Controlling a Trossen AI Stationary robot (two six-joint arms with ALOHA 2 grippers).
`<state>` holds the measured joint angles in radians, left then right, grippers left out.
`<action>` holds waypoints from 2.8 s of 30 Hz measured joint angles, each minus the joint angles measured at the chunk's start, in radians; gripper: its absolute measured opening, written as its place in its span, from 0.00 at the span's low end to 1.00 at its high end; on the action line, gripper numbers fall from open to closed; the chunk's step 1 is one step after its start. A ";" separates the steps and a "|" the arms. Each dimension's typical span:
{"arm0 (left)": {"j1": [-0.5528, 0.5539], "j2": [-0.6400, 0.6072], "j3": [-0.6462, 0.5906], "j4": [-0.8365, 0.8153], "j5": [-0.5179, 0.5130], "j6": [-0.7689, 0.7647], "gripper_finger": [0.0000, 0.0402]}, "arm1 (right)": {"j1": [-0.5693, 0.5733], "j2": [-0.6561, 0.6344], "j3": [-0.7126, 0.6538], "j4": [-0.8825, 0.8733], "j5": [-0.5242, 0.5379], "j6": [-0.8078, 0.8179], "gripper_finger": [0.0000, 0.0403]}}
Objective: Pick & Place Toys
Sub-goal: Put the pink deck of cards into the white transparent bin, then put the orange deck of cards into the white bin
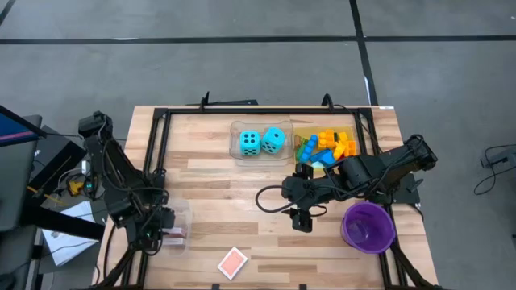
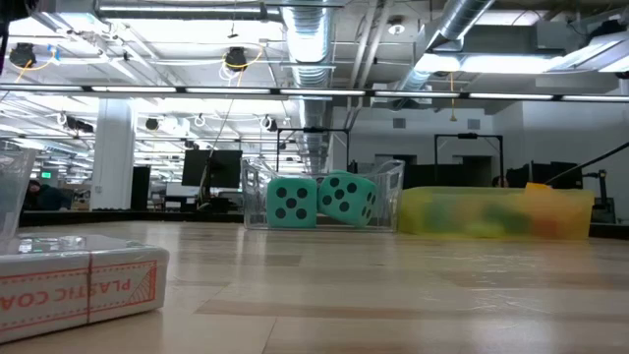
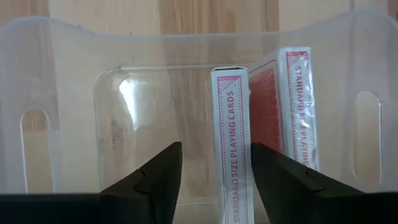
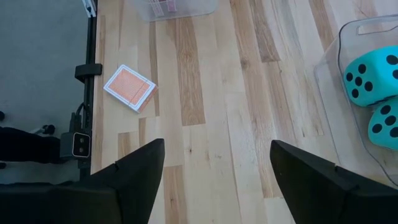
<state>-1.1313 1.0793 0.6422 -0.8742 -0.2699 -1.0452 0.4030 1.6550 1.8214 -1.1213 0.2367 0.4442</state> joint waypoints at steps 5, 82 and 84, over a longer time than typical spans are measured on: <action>0.000 -0.016 0.000 0.003 0.003 0.002 0.47 | 0.000 0.000 0.000 0.000 0.000 0.000 0.71; 0.554 0.601 0.334 0.835 0.552 0.172 0.90 | 0.114 -0.068 -0.001 -0.240 0.107 0.102 0.71; 0.566 0.627 0.335 0.837 0.581 0.155 0.90 | 0.114 -0.085 0.000 -0.240 0.120 0.097 0.71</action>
<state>-0.5657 1.7062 0.9768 -0.0372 0.3109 -0.8906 0.5171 1.5702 1.8210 -1.3614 0.3566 0.5416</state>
